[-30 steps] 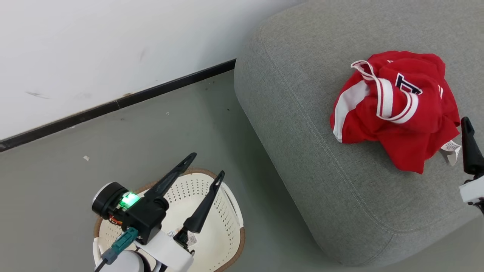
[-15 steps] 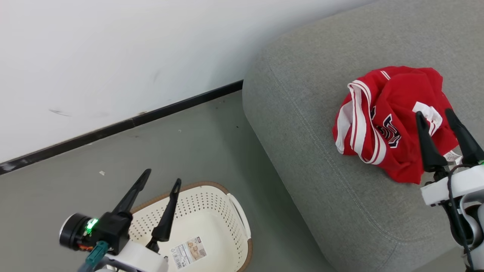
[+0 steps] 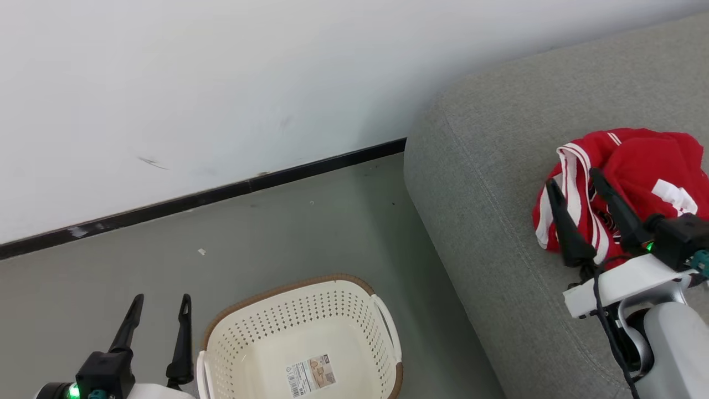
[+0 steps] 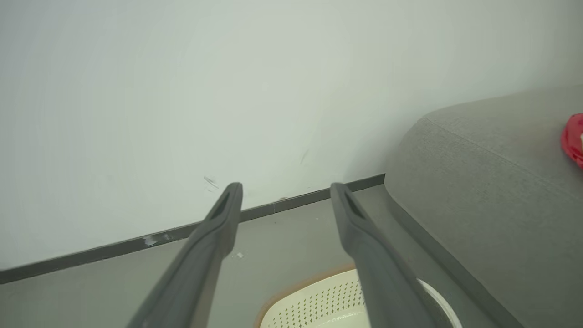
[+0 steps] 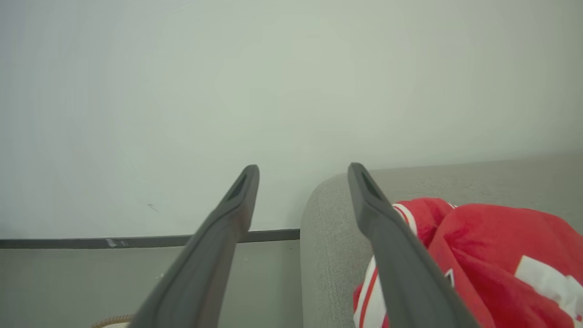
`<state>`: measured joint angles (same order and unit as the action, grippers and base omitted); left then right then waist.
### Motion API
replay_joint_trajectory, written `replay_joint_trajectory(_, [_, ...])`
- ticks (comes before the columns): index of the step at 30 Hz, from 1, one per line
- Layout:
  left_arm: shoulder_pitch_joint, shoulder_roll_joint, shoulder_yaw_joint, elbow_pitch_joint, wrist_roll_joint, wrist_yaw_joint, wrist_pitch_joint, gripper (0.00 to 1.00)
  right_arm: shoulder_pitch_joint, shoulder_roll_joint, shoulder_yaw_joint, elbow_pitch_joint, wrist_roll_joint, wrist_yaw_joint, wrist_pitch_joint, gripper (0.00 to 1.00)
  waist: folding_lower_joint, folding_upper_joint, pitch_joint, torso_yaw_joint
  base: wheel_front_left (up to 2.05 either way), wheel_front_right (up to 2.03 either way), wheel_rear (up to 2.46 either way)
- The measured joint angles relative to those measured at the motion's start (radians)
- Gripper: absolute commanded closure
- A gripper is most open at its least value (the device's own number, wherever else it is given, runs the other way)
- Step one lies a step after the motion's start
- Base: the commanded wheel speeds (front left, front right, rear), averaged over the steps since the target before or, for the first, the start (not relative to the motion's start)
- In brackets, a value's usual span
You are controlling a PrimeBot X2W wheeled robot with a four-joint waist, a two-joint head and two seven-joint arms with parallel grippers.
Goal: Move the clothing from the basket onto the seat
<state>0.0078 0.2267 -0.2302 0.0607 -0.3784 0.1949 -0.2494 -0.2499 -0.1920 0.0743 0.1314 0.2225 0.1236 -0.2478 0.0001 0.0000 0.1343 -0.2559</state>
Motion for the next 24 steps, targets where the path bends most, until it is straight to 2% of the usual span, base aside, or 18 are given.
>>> replay_joint_trajectory(12, [0.027, -0.030, 0.109, -0.023, 0.013, 0.059, 0.000, 0.00, 0.050, 0.101, -0.022, 0.008, -0.103, 0.000, 0.000, 0.00, 0.0000, 0.0000, -0.045, 0.104, 0.00, 0.00, 0.00])
replay_joint_trajectory(24, [0.058, -0.079, 0.122, -0.026, 0.021, 0.057, 0.000, 0.00, 0.150, 0.136, -0.061, -0.016, -0.163, 0.000, 0.000, 0.00, 0.0000, 0.0000, -0.094, 0.197, 0.00, 0.00, 0.00])
